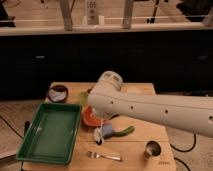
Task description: Place brush in tray
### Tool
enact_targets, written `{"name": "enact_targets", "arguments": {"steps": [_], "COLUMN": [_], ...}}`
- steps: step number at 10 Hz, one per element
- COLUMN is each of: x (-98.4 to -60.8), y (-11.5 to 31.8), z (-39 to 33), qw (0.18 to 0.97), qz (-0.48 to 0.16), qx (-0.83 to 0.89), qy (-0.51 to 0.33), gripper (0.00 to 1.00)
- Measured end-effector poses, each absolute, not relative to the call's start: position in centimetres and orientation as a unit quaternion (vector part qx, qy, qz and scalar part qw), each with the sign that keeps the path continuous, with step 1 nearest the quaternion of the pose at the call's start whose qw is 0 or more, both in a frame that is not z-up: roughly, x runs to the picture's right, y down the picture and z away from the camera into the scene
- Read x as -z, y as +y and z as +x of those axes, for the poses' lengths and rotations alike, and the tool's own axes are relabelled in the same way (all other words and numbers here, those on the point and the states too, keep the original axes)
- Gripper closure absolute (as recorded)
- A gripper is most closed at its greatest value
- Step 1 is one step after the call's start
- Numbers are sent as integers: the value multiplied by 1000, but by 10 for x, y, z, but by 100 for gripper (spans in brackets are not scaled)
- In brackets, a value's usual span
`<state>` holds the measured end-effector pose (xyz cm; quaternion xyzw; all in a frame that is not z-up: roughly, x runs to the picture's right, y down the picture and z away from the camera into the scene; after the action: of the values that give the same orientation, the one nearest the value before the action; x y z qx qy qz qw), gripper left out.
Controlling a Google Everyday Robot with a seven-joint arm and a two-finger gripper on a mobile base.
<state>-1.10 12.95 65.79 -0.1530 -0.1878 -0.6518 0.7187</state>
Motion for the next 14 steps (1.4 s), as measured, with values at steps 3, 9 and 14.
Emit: {"name": "enact_targets", "arguments": {"steps": [3,9,14], "x": [-651,-647,-644], "y": [124,127,131], "z": [-23,-40,-52], "qw": [706,682,668], "qz": [-147,-145,-145], "qx": [666,689,702], "qy": [-190,-196,-200], "gripper": [95,95,95]}}
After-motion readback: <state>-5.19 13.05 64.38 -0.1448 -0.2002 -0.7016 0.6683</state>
